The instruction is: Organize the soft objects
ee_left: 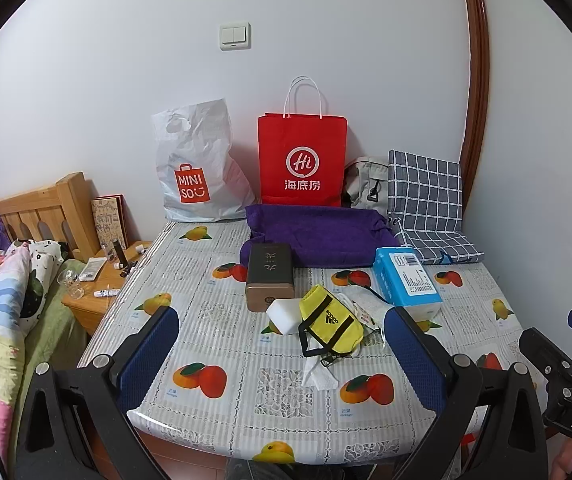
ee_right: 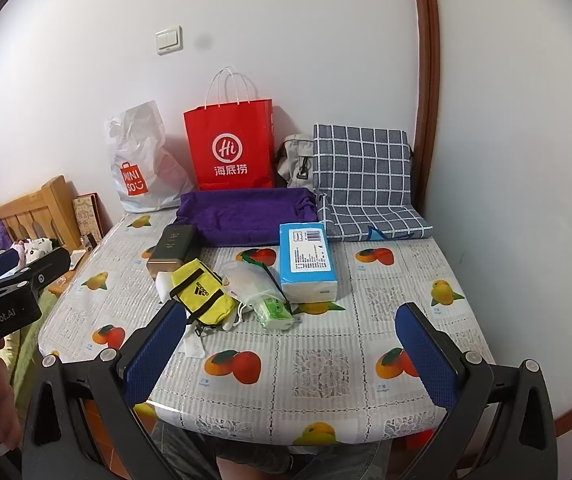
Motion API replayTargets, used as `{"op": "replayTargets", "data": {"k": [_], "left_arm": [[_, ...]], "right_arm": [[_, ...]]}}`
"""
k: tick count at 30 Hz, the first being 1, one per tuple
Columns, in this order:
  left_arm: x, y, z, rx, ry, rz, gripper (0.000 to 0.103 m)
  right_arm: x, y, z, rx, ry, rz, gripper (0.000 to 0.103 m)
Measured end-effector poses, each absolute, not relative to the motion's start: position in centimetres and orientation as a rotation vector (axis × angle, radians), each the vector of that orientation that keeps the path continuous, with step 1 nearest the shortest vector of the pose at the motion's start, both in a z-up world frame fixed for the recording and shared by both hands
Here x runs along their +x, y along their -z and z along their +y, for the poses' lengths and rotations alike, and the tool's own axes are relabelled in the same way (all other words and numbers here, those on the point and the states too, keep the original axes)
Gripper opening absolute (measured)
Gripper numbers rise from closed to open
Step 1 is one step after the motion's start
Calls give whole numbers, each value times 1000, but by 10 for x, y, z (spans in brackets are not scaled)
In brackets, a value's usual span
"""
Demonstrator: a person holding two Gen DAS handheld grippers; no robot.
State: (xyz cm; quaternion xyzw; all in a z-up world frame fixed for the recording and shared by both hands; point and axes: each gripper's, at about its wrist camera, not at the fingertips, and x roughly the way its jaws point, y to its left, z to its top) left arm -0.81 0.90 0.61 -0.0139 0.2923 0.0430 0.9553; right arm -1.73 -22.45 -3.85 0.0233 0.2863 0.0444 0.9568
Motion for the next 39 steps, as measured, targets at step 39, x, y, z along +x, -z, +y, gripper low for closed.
{"op": "replayTargets", "data": {"k": [39], "left_arm": [[-8,-6,8,-30,-88,593,103]], "right_arm": [[-23,34,-222,39,-95,564,103]]}}
